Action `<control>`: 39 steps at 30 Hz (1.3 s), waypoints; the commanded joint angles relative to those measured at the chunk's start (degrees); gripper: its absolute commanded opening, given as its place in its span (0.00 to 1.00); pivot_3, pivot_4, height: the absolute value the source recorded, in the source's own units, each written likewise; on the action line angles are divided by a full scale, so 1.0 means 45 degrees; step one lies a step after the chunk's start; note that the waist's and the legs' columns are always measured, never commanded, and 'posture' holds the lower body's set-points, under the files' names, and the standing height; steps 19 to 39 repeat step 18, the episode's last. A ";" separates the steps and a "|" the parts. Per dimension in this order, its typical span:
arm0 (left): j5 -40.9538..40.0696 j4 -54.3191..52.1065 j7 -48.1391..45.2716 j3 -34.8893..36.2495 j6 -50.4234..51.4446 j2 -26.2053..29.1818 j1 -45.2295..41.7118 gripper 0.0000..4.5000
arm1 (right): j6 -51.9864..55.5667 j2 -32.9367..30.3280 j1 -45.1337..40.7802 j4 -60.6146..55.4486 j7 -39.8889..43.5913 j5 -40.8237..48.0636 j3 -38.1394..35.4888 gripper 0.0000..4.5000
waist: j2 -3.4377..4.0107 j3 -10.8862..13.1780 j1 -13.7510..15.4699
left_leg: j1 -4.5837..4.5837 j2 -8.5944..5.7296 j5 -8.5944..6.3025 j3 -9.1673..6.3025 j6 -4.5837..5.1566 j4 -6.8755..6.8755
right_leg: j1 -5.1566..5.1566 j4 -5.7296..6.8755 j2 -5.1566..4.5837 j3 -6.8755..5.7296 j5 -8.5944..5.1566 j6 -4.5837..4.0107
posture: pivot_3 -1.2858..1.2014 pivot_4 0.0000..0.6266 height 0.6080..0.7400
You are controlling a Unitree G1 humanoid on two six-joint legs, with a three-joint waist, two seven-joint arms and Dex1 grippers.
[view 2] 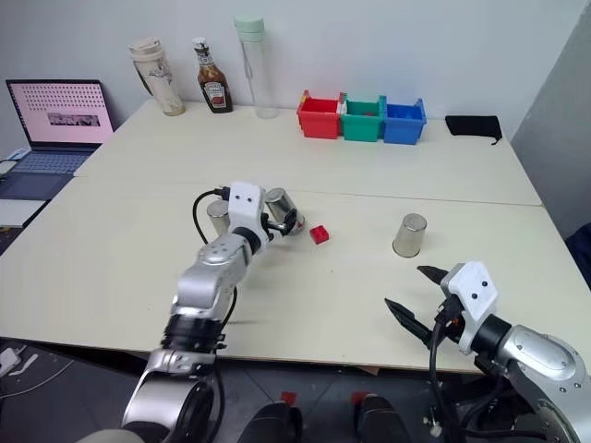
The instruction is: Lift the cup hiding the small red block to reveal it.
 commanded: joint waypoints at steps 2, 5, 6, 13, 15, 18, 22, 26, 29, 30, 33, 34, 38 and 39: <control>-0.1565 -0.3793 -0.2019 -0.0172 0.3166 0.1920 0.0180 0.99 | -0.0329 0.0138 -0.0118 -0.0078 0.0188 0.0031 0.0403 1.00 | 0.0007 -0.0004 -0.0003 | 0.0007 0.0003 0.0000 -0.0006 -0.0001 0.0001 | 0.0003 0.0004 0.0004 -0.0004 -0.0003 -0.0004 | 0.52 0.24 1.00; -0.2343 -0.4736 -0.2952 0.0156 0.4761 0.3433 0.0071 0.99 | -0.0342 0.0153 -0.0358 0.0065 0.0233 0.0075 0.0565 1.00 | 0.0009 -0.0005 -0.0006 | 0.0018 0.0003 0.0002 -0.0001 0.0000 0.0009 | 0.0008 0.0012 0.0004 -0.0001 -0.0005 -0.0008 | 0.52 0.24 1.00; -0.2600 -0.5074 -0.3320 0.0251 0.5269 0.4040 0.0128 0.99 | -0.0346 0.0146 -0.0396 0.0103 0.0270 0.0111 0.0563 1.00 | 0.0003 -0.0001 -0.0027 | 0.0022 0.0001 0.0002 0.0002 0.0000 0.0010 | 0.0009 0.0012 0.0003 0.0001 -0.0008 -0.0013 | 0.52 0.24 1.00; -0.4705 -0.6185 -0.8237 0.1480 0.5064 0.9510 0.2350 0.99 | -0.0189 -0.0065 -0.0415 0.0185 0.0666 0.0425 0.0374 1.00 | 0.0006 0.0001 -0.0280 | 0.0004 0.0018 0.0000 0.0006 0.0000 -0.0022 | -0.0020 -0.0002 0.0003 0.0001 -0.0044 -0.0071 | 0.52 0.24 1.00; -0.4530 -0.5496 -0.8710 0.1669 0.3952 0.9933 0.2593 0.99 | -0.0214 -0.0155 -0.0297 0.0137 0.0773 0.0446 0.0358 1.00 | 0.0008 0.0004 -0.0272 | 0.0018 0.0012 -0.0002 0.0005 -0.0001 -0.0028 | -0.0017 0.0008 -0.0008 -0.0003 -0.0075 -0.0125 | 0.52 0.24 1.00; -0.4365 -0.4609 -0.8411 0.1762 0.3066 0.9665 0.2246 0.99 | -0.0135 -0.0188 -0.0402 0.0161 0.0774 0.0551 0.0315 1.00 | 0.0008 0.0004 -0.0188 | 0.0015 0.0013 0.0001 -0.0035 0.0000 -0.0015 | -0.0003 0.0009 -0.0010 -0.0009 -0.0082 -0.0136 | 0.52 0.24 1.00; -0.4365 -0.4609 -0.8411 0.1762 0.3066 0.9665 0.2246 0.99 | -0.0135 -0.0188 -0.0402 0.0161 0.0774 0.0551 0.0315 1.00 | 0.0008 0.0004 -0.0188 | 0.0015 0.0013 0.0001 -0.0035 0.0000 -0.0015 | -0.0003 0.0009 -0.0010 -0.0009 -0.0082 -0.0136 | 0.52 0.24 1.00; -0.4365 -0.4609 -0.8411 0.1762 0.3066 0.9665 0.2246 0.99 | -0.0135 -0.0188 -0.0402 0.0161 0.0774 0.0551 0.0315 1.00 | 0.0008 0.0004 -0.0188 | 0.0015 0.0013 0.0001 -0.0035 0.0000 -0.0015 | -0.0003 0.0009 -0.0010 -0.0009 -0.0082 -0.0136 | 0.52 0.24 1.00; -0.4365 -0.4609 -0.8411 0.1762 0.3066 0.9665 0.2246 0.99 | -0.0135 -0.0188 -0.0402 0.0161 0.0774 0.0551 0.0315 1.00 | 0.0008 0.0004 -0.0188 | 0.0015 0.0013 0.0001 -0.0035 0.0000 -0.0015 | -0.0003 0.0009 -0.0010 -0.0009 -0.0082 -0.0136 | 0.52 0.24 1.00; -0.4365 -0.4609 -0.8411 0.1762 0.3066 0.9665 0.2246 0.99 | -0.0135 -0.0188 -0.0402 0.0161 0.0774 0.0551 0.0315 1.00 | 0.0008 0.0004 -0.0188 | 0.0015 0.0013 0.0001 -0.0035 0.0000 -0.0015 | -0.0003 0.0009 -0.0010 -0.0009 -0.0082 -0.0136 | 0.52 0.24 1.00; -0.4365 -0.4609 -0.8411 0.1762 0.3066 0.9665 0.2246 0.99 | -0.0135 -0.0188 -0.0402 0.0161 0.0774 0.0551 0.0315 1.00 | 0.0008 0.0004 -0.0188 | 0.0015 0.0013 0.0001 -0.0035 0.0000 -0.0015 | -0.0003 0.0009 -0.0010 -0.0009 -0.0082 -0.0136 | 0.52 0.24 1.00; -0.4365 -0.4609 -0.8411 0.1762 0.3066 0.9665 0.2246 0.99 | -0.0135 -0.0188 -0.0402 0.0161 0.0774 0.0551 0.0315 1.00 | 0.0008 0.0004 -0.0188 | 0.0015 0.0013 0.0001 -0.0035 0.0000 -0.0015 | -0.0003 0.0009 -0.0010 -0.0009 -0.0082 -0.0136 | 0.52 0.24 1.00; -0.4365 -0.4609 -0.8411 0.1762 0.3066 0.9665 0.2246 0.99 | -0.0135 -0.0188 -0.0402 0.0161 0.0774 0.0551 0.0315 1.00 | 0.0008 0.0004 -0.0188 | 0.0015 0.0013 0.0001 -0.0035 0.0000 -0.0015 | -0.0003 0.0009 -0.0010 -0.0009 -0.0082 -0.0136 | 0.52 0.24 1.00; -0.4365 -0.4609 -0.8411 0.1762 0.3066 0.9665 0.2246 0.99 | -0.0135 -0.0188 -0.0402 0.0161 0.0774 0.0551 0.0315 1.00 | 0.0008 0.0004 -0.0188 | 0.0015 0.0013 0.0001 -0.0035 0.0000 -0.0015 | -0.0003 0.0009 -0.0010 -0.0009 -0.0082 -0.0136 | 0.52 0.24 1.00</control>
